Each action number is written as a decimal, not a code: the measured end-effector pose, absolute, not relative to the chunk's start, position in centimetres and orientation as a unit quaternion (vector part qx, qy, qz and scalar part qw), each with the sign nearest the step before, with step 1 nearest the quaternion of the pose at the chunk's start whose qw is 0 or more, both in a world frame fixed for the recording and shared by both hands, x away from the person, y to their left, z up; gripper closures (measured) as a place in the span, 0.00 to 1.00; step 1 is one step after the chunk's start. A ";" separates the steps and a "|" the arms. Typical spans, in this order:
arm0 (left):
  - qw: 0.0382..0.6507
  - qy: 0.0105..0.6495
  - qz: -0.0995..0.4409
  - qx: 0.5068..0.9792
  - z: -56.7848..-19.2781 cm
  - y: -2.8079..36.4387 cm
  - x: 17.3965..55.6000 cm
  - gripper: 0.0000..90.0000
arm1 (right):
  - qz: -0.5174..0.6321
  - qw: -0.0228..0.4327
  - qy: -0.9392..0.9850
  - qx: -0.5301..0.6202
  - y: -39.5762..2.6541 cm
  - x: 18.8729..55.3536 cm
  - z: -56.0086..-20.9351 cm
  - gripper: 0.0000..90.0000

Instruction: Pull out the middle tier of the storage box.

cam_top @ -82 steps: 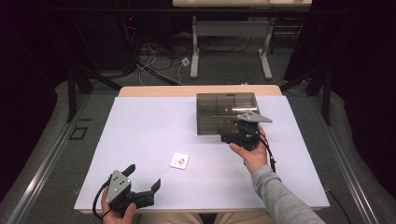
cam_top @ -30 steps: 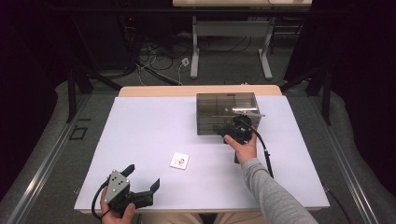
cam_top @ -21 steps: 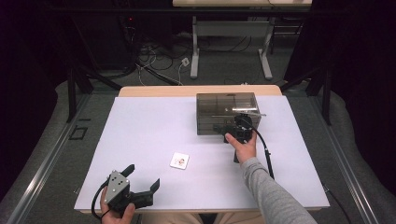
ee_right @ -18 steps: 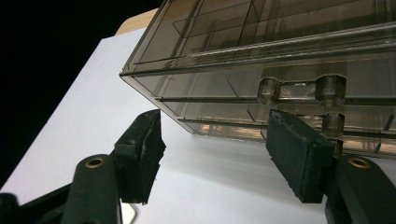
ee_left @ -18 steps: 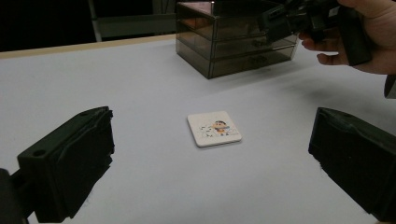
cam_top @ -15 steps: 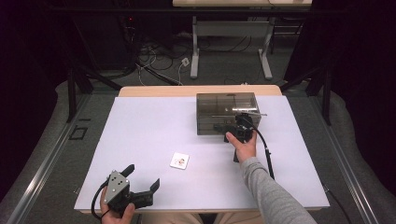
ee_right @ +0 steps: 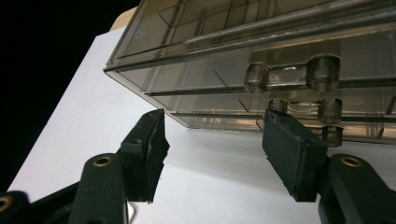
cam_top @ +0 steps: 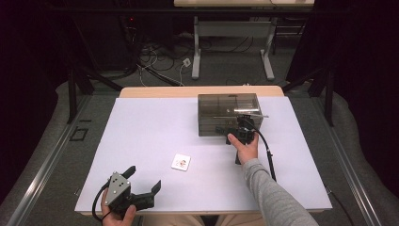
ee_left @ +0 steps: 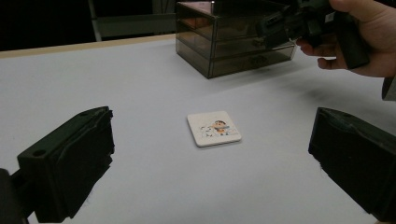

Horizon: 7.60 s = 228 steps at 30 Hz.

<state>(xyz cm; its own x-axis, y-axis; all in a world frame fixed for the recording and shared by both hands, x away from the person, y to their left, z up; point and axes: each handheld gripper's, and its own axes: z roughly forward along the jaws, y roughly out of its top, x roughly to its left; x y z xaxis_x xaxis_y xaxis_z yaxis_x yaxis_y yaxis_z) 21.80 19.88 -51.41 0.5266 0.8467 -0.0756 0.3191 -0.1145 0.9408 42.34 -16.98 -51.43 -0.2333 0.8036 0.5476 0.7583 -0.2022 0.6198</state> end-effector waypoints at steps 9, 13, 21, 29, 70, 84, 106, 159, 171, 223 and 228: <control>0.519 0.414 0.255 0.703 -51.4 20.0 21.8 0.01 | 0.465 0.019 0.630 0.622 -17.3 42.6 -51.8 0.45; 0.521 0.416 0.254 0.700 -51.4 19.9 21.8 0.01 | 0.458 0.020 0.627 0.630 -17.3 42.6 -51.9 0.46; 0.521 0.416 0.253 0.701 -51.5 19.9 21.8 0.01 | 0.459 0.016 0.621 0.635 -17.5 42.7 -52.5 0.48; 0.521 0.417 0.253 0.701 -51.5 20.0 21.9 0.01 | 0.453 0.009 0.615 0.645 -17.5 42.9 -52.7 0.51; 0.521 0.419 0.252 0.699 -51.5 20.1 21.9 0.01 | 0.449 -0.003 0.594 0.668 -17.4 43.9 -53.9 0.63; 0.521 0.418 0.252 0.700 -51.5 20.1 21.9 0.01 | 0.450 -0.012 0.592 0.668 -17.6 43.9 -53.7 0.67; 0.521 0.418 0.251 0.700 -51.5 20.1 21.9 0.01 | 0.443 -0.003 0.590 0.675 -17.7 44.0 -53.8 0.80; 0.517 0.415 0.253 0.704 -51.5 20.1 21.9 0.01 | 0.425 -0.002 0.600 0.677 -18.1 43.6 -53.6 0.93; 0.520 0.417 0.252 0.702 -51.5 19.9 21.9 0.01 | 0.434 -0.013 0.597 0.675 -18.3 43.0 -53.9 0.93; 0.518 0.416 0.248 0.705 -51.6 19.9 21.9 0.01 | 0.449 -0.028 0.559 0.696 -18.4 42.7 -53.9 0.86; 0.518 0.416 0.248 0.705 -51.6 19.9 21.9 0.01 | 0.439 -0.022 0.562 0.701 -18.4 42.7 -53.9 0.92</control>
<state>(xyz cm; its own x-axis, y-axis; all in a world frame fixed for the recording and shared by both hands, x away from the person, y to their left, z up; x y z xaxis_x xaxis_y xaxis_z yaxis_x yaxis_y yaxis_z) 21.91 19.90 -51.57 0.5301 0.8441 -0.0805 0.3297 -0.1177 0.9367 42.65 -18.42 -53.90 -0.0159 0.7681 0.6402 0.8074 -0.3679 0.4614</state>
